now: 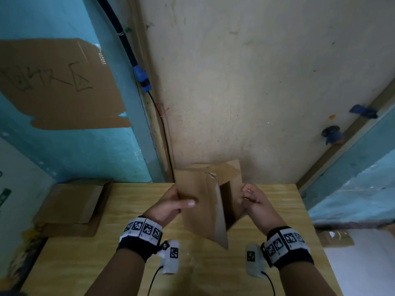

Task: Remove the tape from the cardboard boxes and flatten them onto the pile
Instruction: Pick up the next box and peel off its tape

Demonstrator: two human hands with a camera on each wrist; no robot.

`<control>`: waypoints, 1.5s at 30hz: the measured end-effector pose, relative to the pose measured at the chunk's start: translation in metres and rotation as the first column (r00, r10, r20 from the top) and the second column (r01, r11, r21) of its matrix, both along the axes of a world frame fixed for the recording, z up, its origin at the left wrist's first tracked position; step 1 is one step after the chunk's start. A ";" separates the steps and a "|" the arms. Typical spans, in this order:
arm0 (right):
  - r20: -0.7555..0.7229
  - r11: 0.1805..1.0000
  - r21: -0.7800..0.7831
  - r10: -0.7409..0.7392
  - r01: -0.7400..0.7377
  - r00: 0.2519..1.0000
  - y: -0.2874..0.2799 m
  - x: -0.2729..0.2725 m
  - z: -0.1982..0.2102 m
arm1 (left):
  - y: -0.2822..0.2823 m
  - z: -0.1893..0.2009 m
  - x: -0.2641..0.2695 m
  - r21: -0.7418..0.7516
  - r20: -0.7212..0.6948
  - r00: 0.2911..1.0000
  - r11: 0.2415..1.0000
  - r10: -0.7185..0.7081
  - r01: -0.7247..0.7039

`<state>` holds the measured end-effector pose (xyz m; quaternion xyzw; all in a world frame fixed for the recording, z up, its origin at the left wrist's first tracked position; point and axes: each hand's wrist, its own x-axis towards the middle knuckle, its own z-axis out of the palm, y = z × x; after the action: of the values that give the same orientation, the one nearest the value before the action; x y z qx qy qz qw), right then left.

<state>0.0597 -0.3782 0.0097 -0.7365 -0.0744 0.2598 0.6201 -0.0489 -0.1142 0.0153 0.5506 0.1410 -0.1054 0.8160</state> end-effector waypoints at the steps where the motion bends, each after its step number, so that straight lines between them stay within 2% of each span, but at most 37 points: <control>1: -0.001 1.000 -0.002 0.018 -0.018 1.000 0.000 0.000 0.003 | 0.001 0.000 -0.001 -0.026 0.030 0.999 1.000 0.016 -0.015; 5: 0.012 0.992 -0.040 0.118 -0.117 0.993 0.001 -0.003 0.014 | 0.006 0.008 -0.007 -0.071 0.039 0.998 0.997 0.039 -0.036; 7: 0.034 0.986 -0.071 0.153 -0.150 0.988 0.003 -0.008 0.023 | 0.005 0.012 -0.008 0.064 0.071 0.996 0.996 0.060 -0.065; 9: 0.109 0.983 -0.108 0.162 -0.150 0.981 0.005 -0.013 0.039 | 0.003 0.017 -0.009 0.237 0.124 0.983 0.957 0.139 -0.165; 11: 0.085 0.993 0.012 0.113 -0.115 0.990 0.005 -0.021 0.057 | -0.001 0.021 -0.010 0.347 0.203 0.962 0.906 0.182 -0.244; 13: 0.089 0.985 0.098 0.131 -0.139 0.987 0.002 -0.027 0.070 | -0.005 0.023 -0.013 0.419 0.289 0.945 0.866 0.156 -0.271; 15: 0.182 0.970 -0.004 0.241 -0.244 0.953 0.001 -0.031 0.074 | -0.010 0.025 -0.014 0.479 0.339 0.934 0.832 0.117 -0.278; 17: 0.284 0.935 -0.195 0.341 -0.294 0.896 0.006 -0.035 0.076 | -0.015 0.026 -0.016 0.502 0.362 0.928 0.821 0.086 -0.272; 19: 0.404 0.903 -0.349 0.386 -0.250 0.829 0.011 -0.035 0.075 | -0.019 0.028 -0.018 0.523 0.377 0.925 0.812 0.052 -0.259; 22: 0.496 0.866 -0.475 0.412 -0.159 0.764 0.011 -0.035 0.076 | -0.022 0.030 -0.023 0.557 0.374 0.927 0.796 0.012 -0.235; 25: 0.495 0.812 -0.565 0.472 -0.142 0.729 0.010 -0.038 0.082 | -0.025 0.033 -0.031 0.552 0.352 0.936 0.809 -0.007 -0.202; 28: 0.466 0.711 -0.694 0.563 -0.113 0.683 0.013 -0.040 0.085 | -0.034 0.040 -0.037 0.553 0.319 0.947 0.821 -0.050 -0.142; 31: 0.456 0.625 -0.776 0.646 -0.080 0.612 0.019 -0.043 0.082 | -0.039 0.045 -0.037 0.657 0.378 0.915 0.737 -0.138 -0.160; 33: 0.464 0.600 -0.799 0.660 -0.044 0.591 0.021 -0.044 0.080 | -0.039 0.046 -0.037 0.672 0.403 0.901 0.720 -0.159 -0.173; 35: 0.473 0.591 -0.807 0.661 -0.015 0.583 0.022 -0.045 0.080 | -0.037 0.044 -0.038 0.699 0.392 0.901 0.697 -0.186 -0.160; 40: 0.504 0.631 -0.776 0.627 -0.008 0.594 0.027 -0.053 0.071 | -0.042 0.037 -0.038 0.789 0.332 0.910 0.601 -0.248 -0.124; 45: 0.533 0.626 -0.778 0.616 0.052 0.580 0.031 -0.059 0.065 | -0.045 0.033 -0.039 0.781 0.367 0.908 0.597 -0.203 -0.182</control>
<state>0.0005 -0.3472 0.0750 -0.9280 -0.3492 0.0346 0.1255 -0.0878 -0.1590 0.0480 0.8673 -0.0089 0.0852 0.4904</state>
